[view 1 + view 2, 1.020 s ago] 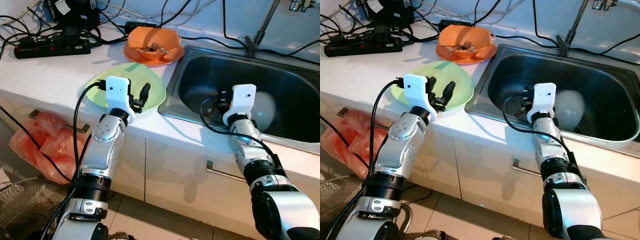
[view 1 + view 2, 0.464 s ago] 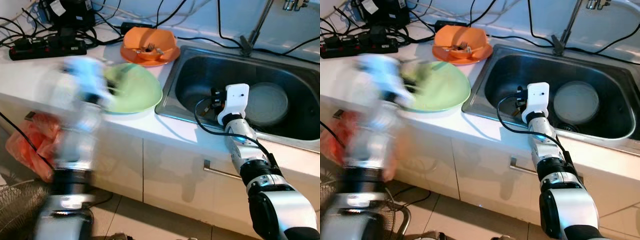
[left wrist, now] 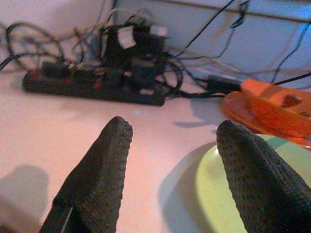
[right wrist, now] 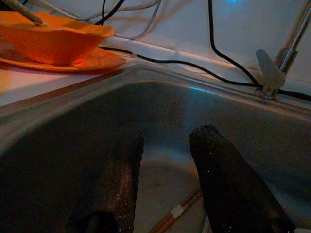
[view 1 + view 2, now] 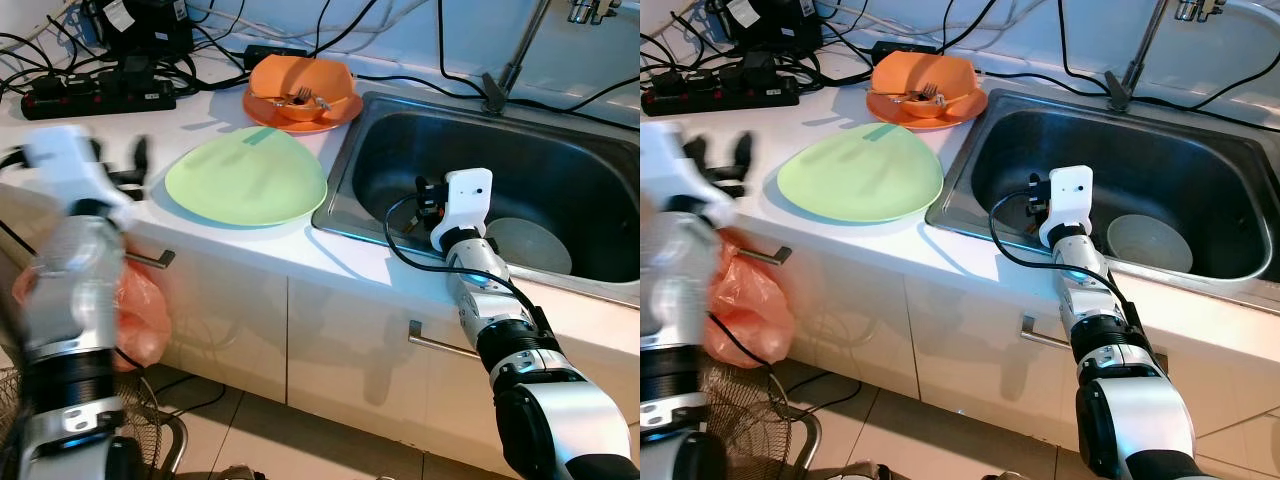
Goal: Kitchen organization
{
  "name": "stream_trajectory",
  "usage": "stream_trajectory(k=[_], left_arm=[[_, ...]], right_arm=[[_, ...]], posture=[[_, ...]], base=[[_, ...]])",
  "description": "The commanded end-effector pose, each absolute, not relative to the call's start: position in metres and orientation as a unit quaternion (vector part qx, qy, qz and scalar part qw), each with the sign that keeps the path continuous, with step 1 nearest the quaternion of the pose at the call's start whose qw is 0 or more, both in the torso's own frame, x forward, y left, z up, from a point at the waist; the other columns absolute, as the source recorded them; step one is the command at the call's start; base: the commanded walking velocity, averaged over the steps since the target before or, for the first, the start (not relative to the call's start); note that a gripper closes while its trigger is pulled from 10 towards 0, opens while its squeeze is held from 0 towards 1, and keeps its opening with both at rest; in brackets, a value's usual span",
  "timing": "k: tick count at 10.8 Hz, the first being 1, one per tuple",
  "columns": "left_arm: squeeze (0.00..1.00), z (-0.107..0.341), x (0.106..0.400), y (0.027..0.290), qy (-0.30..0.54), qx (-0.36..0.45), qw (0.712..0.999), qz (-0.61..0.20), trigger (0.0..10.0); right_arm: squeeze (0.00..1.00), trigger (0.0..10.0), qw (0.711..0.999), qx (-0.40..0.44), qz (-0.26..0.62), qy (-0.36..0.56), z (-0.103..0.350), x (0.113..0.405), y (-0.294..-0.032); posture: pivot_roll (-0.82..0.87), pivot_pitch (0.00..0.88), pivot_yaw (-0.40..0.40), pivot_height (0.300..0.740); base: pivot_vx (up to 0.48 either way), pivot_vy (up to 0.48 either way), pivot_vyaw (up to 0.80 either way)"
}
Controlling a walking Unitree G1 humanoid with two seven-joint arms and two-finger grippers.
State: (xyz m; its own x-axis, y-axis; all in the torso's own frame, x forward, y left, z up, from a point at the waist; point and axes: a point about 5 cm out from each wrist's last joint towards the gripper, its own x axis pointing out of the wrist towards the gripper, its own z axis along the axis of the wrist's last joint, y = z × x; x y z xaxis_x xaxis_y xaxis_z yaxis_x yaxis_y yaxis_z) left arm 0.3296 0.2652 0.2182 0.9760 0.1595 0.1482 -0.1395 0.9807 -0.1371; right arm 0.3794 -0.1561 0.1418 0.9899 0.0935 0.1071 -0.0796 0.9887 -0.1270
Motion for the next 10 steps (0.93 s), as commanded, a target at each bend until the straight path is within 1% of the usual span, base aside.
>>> stream_trajectory(k=[1,2,3,4,5,6,10], left_arm=[[0.0,0.216,0.325,0.271,-0.068,-0.077,0.991,0.085,10.0],[0.0,0.21,0.321,0.278,-0.053,-0.115,0.987,0.096,10.0],[1.0,0.206,0.32,0.276,-0.04,-0.153,0.984,0.08,10.0],[1.0,0.2,0.321,0.271,-0.009,-0.179,0.982,0.063,10.0],[0.95,0.199,0.321,0.267,0.004,-0.191,0.981,0.043,10.0],[0.0,0.201,0.322,0.262,0.012,-0.188,0.982,0.018,10.0],[0.0,0.204,0.325,0.251,0.039,-0.191,0.981,-0.008,10.0]], right_arm=[[0.0,10.0,0.997,-0.063,0.05,-0.018,0.123,0.374,-0.155],[0.0,10.0,0.997,-0.062,0.051,-0.019,0.123,0.373,-0.155],[0.0,10.0,0.997,-0.062,0.053,-0.018,0.122,0.373,-0.154],[0.0,10.0,0.996,-0.063,0.056,-0.019,0.123,0.374,-0.152],[0.0,10.0,0.996,-0.062,0.057,-0.02,0.123,0.374,-0.151],[0.0,10.0,0.996,-0.062,0.058,-0.02,0.123,0.374,-0.151],[0.0,10.0,0.996,-0.06,0.059,-0.021,0.123,0.373,-0.15]], posture=[[0.11,0.075,-0.041,0.74],[0.11,0.073,-0.041,0.74],[0.11,0.071,-0.043,0.74],[0.11,0.068,-0.042,0.74],[0.11,0.067,-0.041,0.74],[0.11,0.065,-0.038,0.74],[0.11,0.066,-0.031,0.74]], base=[[0.0,0.0,0.0],[0.0,0.0,0.0],[0.0,0.0,0.0],[0.0,0.0,0.0],[0.0,0.0,0.0],[0.0,0.0,0.0],[0.0,0.0,0.0]])
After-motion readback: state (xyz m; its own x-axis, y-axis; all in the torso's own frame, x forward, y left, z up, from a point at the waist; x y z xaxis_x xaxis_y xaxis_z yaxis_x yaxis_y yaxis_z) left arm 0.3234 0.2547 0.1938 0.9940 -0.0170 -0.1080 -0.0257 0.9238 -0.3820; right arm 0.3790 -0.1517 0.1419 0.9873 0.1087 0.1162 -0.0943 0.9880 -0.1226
